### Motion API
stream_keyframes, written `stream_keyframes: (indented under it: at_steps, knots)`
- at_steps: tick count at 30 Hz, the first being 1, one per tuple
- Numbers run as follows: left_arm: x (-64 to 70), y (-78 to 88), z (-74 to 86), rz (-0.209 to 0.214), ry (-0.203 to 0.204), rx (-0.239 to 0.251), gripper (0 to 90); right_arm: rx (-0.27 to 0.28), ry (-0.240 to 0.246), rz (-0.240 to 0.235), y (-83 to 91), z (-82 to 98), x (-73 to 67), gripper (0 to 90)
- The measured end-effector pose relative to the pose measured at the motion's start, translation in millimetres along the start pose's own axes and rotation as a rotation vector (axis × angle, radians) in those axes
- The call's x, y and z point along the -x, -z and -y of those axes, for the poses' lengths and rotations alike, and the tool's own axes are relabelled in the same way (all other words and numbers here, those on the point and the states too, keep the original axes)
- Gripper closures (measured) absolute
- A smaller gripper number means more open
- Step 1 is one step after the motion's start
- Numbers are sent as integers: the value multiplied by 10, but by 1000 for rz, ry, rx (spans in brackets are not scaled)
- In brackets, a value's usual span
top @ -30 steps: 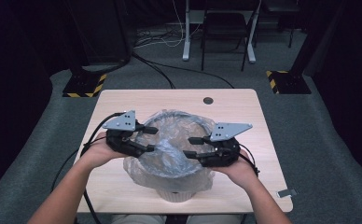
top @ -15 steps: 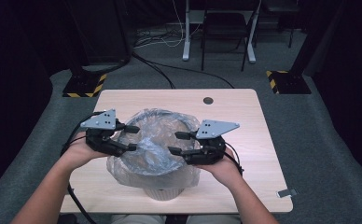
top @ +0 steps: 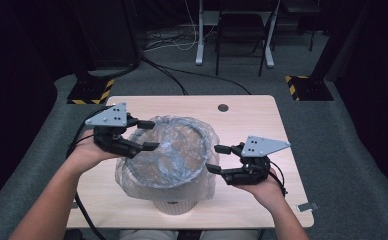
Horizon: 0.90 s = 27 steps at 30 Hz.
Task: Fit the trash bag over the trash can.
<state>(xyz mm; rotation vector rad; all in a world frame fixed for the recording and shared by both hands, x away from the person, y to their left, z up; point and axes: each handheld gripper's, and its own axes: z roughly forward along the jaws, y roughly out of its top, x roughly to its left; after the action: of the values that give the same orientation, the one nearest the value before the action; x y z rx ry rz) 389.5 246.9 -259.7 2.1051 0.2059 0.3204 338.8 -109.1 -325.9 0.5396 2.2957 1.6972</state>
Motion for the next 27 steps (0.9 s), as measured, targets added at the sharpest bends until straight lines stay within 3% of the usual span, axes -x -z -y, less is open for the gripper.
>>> stream_keyframes:
  at_steps: [5, 13, 21, 27]
  knots:
    - [30, -181, -95, 30, -32, -39, 367, -22, -5, -32, -52, 103, -12, 410]
    - [81, -414, -240, 60, -72, -69, 368, -11, -2, -32, -73, 149, -25, 673]
    - [131, -695, -296, 85, -109, -179, 367, 4, -8, -45, -82, 195, -25, 836]
    - [95, -843, -235, 106, -70, -230, 368, 16, -7, -45, -83, 218, -31, 865]
